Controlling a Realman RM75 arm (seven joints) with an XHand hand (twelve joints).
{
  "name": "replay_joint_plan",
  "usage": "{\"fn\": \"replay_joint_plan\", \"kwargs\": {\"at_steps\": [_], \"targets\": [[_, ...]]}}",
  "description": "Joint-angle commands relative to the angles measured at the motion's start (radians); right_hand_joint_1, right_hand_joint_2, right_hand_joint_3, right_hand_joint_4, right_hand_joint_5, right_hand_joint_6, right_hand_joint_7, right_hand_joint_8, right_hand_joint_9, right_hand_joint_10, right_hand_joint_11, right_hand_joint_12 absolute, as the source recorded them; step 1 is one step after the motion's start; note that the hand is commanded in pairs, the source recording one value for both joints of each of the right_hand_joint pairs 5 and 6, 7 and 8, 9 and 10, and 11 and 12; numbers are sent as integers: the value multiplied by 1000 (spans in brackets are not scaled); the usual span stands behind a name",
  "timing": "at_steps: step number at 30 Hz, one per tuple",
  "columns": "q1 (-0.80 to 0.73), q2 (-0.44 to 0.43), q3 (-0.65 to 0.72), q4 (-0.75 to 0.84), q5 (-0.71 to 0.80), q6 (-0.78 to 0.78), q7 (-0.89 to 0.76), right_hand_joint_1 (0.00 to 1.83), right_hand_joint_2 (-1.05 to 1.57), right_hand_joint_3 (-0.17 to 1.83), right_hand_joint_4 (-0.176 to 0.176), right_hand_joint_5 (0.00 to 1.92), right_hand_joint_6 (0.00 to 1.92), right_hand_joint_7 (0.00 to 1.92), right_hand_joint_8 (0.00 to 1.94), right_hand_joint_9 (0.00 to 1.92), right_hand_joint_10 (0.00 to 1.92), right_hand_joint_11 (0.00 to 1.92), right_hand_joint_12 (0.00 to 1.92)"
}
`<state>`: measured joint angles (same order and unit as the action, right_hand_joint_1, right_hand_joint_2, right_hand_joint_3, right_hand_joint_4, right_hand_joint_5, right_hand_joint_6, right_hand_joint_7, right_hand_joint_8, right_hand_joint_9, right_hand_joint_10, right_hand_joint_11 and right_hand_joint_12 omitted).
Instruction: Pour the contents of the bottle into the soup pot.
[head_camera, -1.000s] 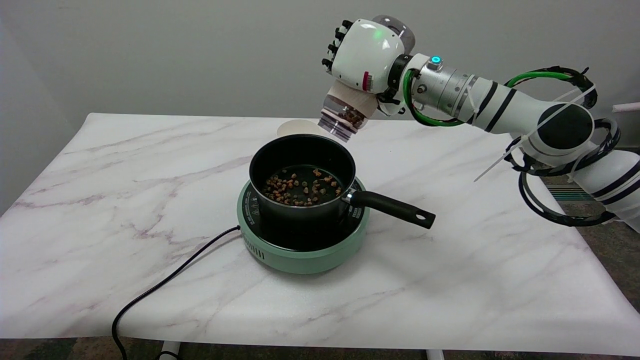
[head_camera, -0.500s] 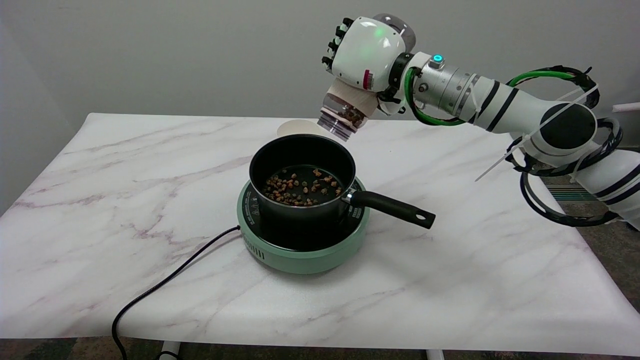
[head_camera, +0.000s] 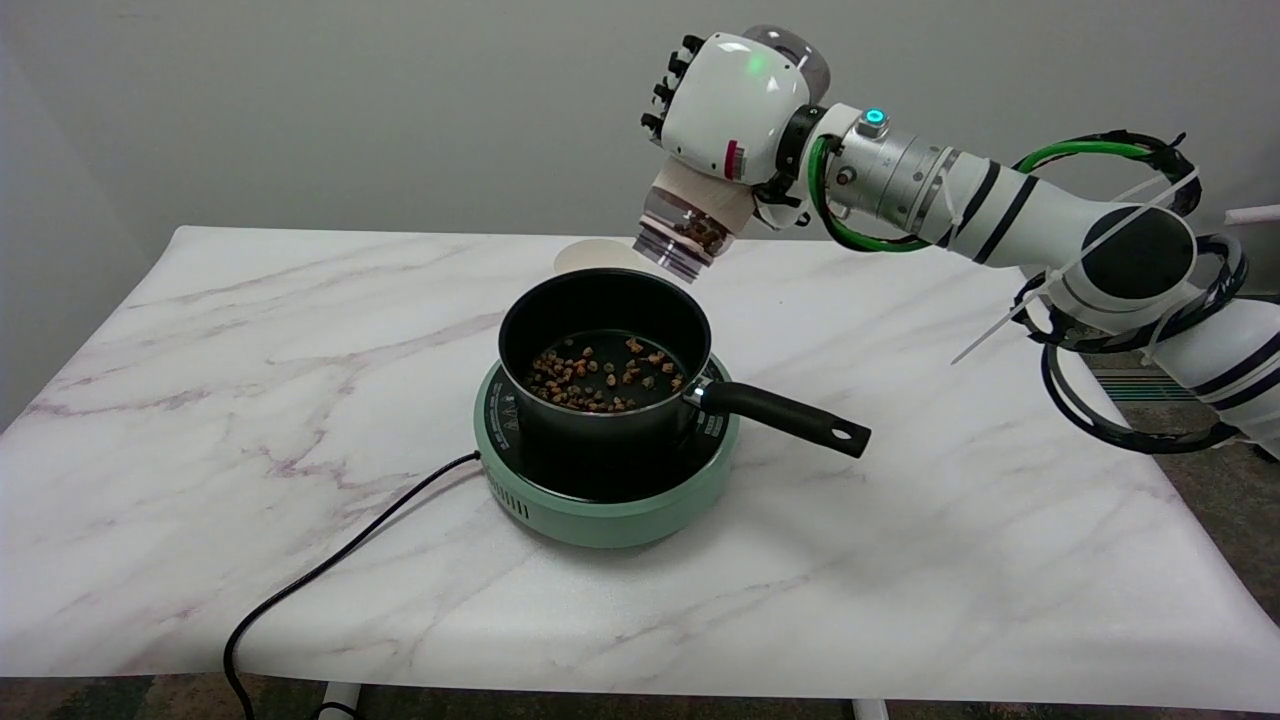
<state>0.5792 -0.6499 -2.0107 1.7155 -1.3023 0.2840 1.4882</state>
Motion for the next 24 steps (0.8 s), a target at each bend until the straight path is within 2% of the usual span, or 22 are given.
{"fn": "replay_joint_plan", "kwargs": {"at_steps": [1,14,24], "targets": [[2,2,-4,19,-23,4,3,1429,284,1125,0,1567,1567,1353,1353,1112,1112,939,939],[-4,4,-11,23,-18,-2,3,1431,261,1145,0,1557,1557,1349,1349,1107,1107,936,936],[-26,5,-11,13,61,-28,0,1430,244,1180,0,1546,1546,1347,1347,1105,1105,933,933]]}}
